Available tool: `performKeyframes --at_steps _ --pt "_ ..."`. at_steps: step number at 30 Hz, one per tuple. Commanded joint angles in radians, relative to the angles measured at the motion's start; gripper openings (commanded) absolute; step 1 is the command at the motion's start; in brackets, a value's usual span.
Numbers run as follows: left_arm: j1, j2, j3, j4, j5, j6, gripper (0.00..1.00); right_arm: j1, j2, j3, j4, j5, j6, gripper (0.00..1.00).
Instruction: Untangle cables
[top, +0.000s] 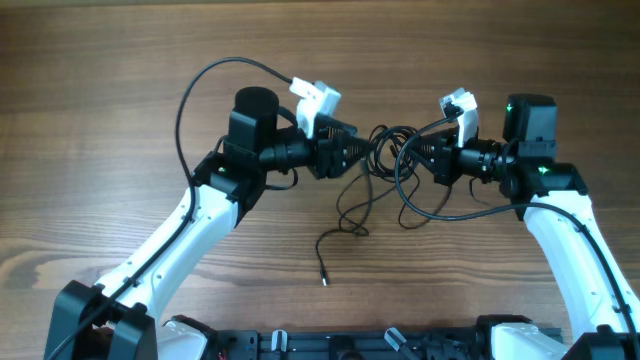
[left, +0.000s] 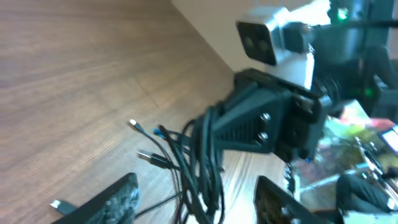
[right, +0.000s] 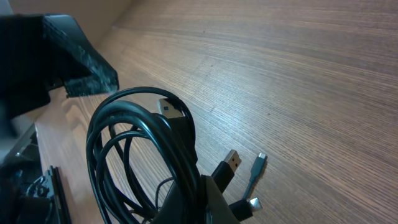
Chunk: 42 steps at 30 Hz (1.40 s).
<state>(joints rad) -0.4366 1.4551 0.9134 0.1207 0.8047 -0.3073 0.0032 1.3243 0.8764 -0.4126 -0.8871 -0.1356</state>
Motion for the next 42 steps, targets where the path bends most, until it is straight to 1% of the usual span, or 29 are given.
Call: performKeyframes --at_steps 1,3,6,13,15,27,32,34,36,39,40,41,42 --pt "-0.013 -0.002 -0.004 0.01 -0.093 -0.072 0.58 -0.001 0.012 0.0 -0.001 0.005 0.004 0.04" --pt "-0.026 -0.002 -0.004 0.01 -0.138 -0.092 0.57 -0.001 0.012 0.0 -0.001 0.005 0.003 0.04" --pt "-0.045 -0.002 -0.004 0.01 -0.199 -0.105 0.51 -0.001 0.012 0.0 -0.006 -0.003 -0.005 0.04" --pt "-0.064 -0.002 -0.004 0.003 -0.256 -0.105 0.4 -0.001 0.012 0.0 -0.021 -0.039 -0.045 0.04" --pt "-0.064 -0.002 -0.004 -0.005 -0.257 -0.105 0.4 -0.001 0.012 0.0 -0.027 -0.073 -0.076 0.04" --pt "-0.094 0.021 -0.004 -0.017 -0.256 -0.101 0.41 -0.001 0.012 0.0 -0.028 -0.082 -0.1 0.04" --pt "-0.116 0.021 -0.004 -0.061 -0.261 -0.089 0.42 -0.001 0.012 0.0 -0.031 -0.082 -0.101 0.04" --pt "-0.116 0.021 -0.004 -0.1 -0.285 -0.089 0.37 -0.001 0.012 0.0 -0.032 -0.082 -0.101 0.04" --pt "-0.116 0.021 -0.004 -0.143 -0.317 -0.085 0.35 -0.001 0.012 0.0 -0.032 -0.082 -0.101 0.04" --pt "-0.116 0.021 -0.004 -0.186 -0.317 -0.063 0.3 -0.001 0.012 0.0 -0.031 -0.082 -0.101 0.04" --pt "-0.116 0.021 -0.004 -0.195 -0.317 -0.063 0.26 -0.001 0.012 0.0 -0.031 -0.082 -0.101 0.04" --pt "-0.116 0.021 -0.004 -0.2 -0.317 -0.063 0.17 -0.001 0.012 0.0 -0.031 -0.082 -0.1 0.04" --pt "-0.116 0.021 -0.004 -0.201 -0.316 -0.063 0.11 -0.001 0.012 0.0 -0.031 -0.082 -0.1 0.04"
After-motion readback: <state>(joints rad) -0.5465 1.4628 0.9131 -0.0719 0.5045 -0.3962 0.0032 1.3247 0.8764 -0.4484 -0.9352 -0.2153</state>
